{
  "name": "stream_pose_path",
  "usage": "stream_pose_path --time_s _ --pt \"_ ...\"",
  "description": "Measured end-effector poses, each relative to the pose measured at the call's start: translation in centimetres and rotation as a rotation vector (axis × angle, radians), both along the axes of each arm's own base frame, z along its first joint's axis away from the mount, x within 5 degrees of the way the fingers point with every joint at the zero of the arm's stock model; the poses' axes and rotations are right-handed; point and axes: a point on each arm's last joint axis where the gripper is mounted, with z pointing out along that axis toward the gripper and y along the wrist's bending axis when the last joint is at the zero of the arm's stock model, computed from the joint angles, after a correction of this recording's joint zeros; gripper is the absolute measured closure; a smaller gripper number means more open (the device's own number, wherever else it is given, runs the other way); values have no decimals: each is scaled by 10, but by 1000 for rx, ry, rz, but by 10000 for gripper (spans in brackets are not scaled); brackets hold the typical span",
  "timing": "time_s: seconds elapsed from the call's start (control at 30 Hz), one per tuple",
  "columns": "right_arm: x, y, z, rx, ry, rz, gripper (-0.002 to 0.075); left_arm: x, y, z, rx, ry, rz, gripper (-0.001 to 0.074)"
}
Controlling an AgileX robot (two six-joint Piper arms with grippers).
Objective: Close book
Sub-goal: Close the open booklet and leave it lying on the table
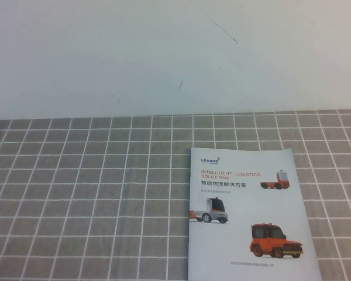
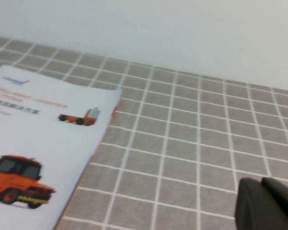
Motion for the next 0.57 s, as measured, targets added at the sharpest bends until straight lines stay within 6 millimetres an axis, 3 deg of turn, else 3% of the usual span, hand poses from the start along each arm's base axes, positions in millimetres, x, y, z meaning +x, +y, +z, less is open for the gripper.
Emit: stream_pose_path --time_s 0.17,0.57 --pt "-2 -6 -28 15 24 -107 727 0 0 0 -2 0 0 736" --pt "-3 -9 -30 -32 45 -124 727 0 0 0 -3 0 0 736"
